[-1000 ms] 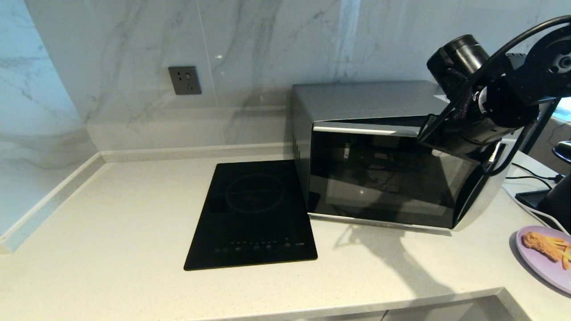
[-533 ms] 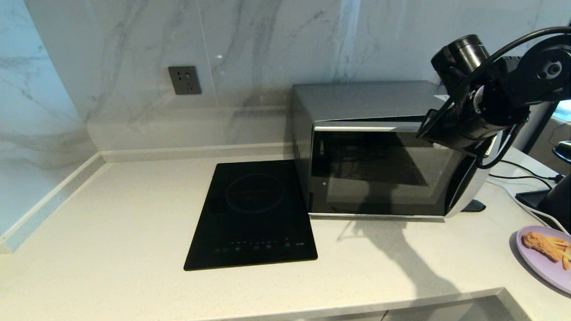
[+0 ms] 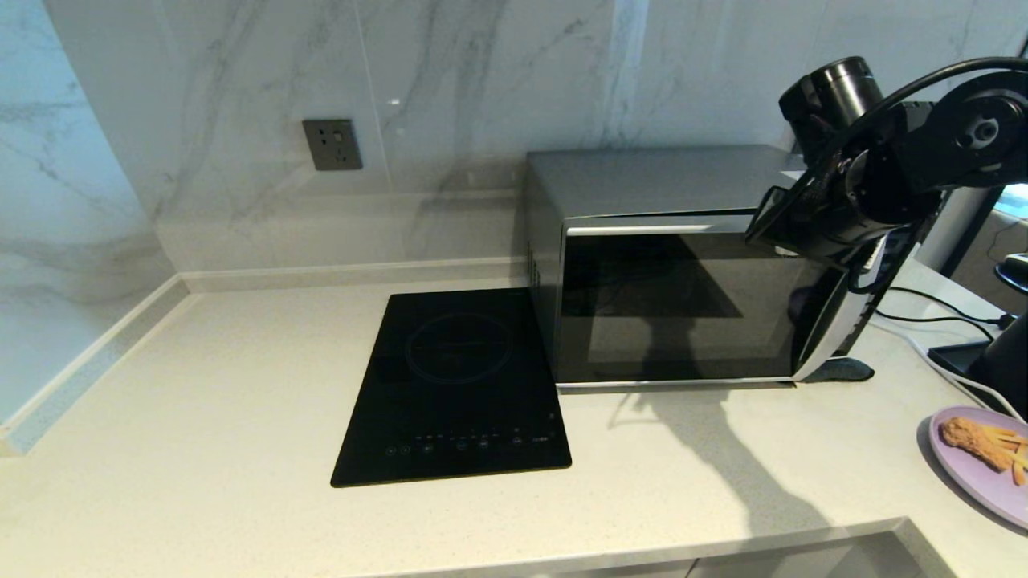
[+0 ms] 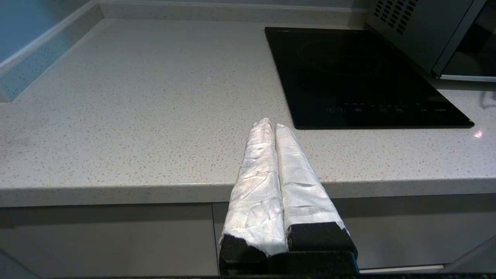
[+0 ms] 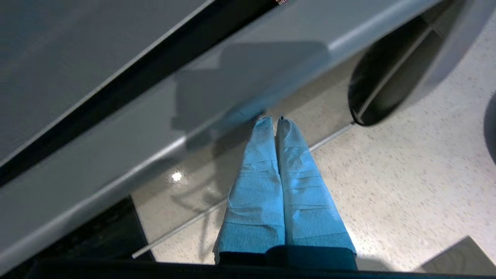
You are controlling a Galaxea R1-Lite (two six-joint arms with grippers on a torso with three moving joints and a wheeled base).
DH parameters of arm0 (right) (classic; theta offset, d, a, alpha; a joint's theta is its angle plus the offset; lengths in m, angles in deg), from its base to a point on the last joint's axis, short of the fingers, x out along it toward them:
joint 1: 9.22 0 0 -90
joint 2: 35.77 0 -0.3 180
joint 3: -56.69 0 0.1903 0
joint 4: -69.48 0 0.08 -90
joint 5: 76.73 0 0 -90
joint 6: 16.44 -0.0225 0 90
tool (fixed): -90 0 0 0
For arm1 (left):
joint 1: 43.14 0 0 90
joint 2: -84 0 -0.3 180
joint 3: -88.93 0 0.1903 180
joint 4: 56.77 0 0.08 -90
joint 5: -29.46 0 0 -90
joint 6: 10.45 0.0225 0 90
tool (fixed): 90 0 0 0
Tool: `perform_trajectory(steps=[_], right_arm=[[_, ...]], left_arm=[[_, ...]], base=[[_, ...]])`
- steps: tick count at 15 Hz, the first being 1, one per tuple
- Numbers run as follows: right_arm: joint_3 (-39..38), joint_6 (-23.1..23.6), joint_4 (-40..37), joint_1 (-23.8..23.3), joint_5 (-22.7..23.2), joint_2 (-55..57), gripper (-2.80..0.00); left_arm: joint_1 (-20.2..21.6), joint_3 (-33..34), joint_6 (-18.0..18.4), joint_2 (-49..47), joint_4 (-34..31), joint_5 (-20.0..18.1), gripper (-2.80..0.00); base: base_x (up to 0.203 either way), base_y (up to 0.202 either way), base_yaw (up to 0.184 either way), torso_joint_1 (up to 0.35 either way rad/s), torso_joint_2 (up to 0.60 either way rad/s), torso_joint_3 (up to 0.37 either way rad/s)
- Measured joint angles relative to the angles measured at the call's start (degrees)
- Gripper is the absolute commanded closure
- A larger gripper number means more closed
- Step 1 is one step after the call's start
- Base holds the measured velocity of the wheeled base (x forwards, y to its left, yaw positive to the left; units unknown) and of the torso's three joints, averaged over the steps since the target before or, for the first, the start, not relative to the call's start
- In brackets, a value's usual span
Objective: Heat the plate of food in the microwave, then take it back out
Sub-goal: Close the microwave oven
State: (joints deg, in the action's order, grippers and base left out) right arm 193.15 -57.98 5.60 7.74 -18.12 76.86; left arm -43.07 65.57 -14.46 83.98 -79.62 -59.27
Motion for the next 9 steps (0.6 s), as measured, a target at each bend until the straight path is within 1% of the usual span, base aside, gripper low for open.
perform_trajectory(steps=[3,9], right_arm=[[0.0,0.02,0.85,-0.35,0.35,0.52,0.0],[0.0,1.11,5.19,-0.68,1.13,2.02,0.0]], left_arm=[[0.0,0.0,-0.01,0.0,0.0,0.02,0.0],[0.0,0.0,0.0,0.0,0.0,0.05,0.0]], base=[[0.0,0.0,0.0,0.0,0.0,0.0],[0.0,0.0,0.0,0.0,0.0,0.0]])
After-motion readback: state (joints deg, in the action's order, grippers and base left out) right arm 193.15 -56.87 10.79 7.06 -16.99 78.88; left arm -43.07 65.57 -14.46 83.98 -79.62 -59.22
